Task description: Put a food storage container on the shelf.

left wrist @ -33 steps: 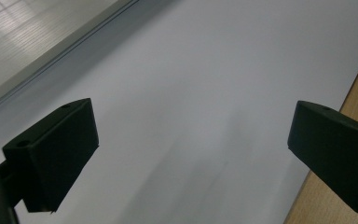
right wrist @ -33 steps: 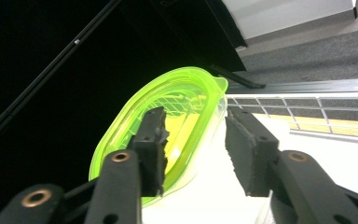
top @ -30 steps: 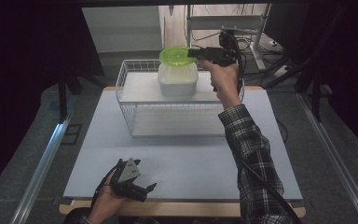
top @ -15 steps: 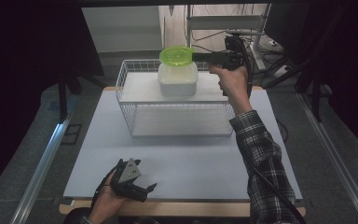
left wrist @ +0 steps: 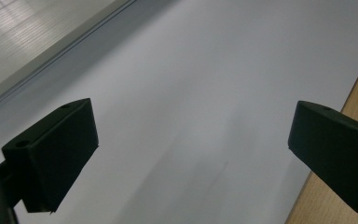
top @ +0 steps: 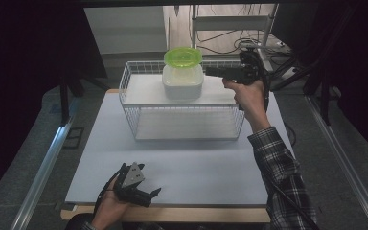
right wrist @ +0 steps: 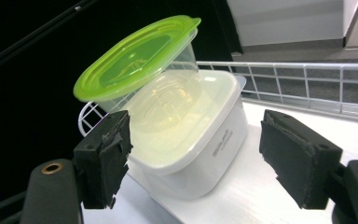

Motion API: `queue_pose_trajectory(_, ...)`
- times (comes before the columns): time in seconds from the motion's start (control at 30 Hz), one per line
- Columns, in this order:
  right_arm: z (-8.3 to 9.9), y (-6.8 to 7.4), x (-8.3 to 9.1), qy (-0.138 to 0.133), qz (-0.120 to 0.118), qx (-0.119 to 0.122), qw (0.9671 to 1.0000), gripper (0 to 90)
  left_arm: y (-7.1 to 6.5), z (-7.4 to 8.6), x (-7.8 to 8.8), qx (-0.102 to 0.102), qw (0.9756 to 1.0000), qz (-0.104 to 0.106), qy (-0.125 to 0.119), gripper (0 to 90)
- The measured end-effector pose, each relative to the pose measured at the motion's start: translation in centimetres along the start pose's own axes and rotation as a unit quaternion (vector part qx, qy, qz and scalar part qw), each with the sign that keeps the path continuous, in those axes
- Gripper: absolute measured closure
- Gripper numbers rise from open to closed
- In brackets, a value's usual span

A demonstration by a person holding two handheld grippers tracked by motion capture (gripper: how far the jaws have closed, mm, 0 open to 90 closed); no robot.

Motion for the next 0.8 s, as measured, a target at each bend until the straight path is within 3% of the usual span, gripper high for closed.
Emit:
queue_pose_trajectory(0.3,1.7,-0.1,0.9,0.004,0.000,0.023,0.9997,23.5,0.3,0.1,0.1,0.018,0.9997,0.008,-0.015,0.5)
queue_pose_trajectory(0.6,2.8,-0.2,1.3,0.008,0.006,0.036,0.9993,20.6,0.3,0.1,-0.1,0.019,0.9997,0.007,-0.014,0.0)
queue_pose_trajectory(0.8,3.7,0.1,1.5,0.012,0.016,0.058,0.9981,18.0,0.4,0.1,-0.1,0.030,0.9994,0.006,-0.017,0.0)
Point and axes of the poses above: each handheld gripper's, and its own axes: x roughly backward along the jaws, z roughly out of its underside, y roughly to its left, the point moved 2 cm from there along -x, roughly forward along the jaws, and after that the axes turned 14 degrees about -x, right-handed, at the moved point
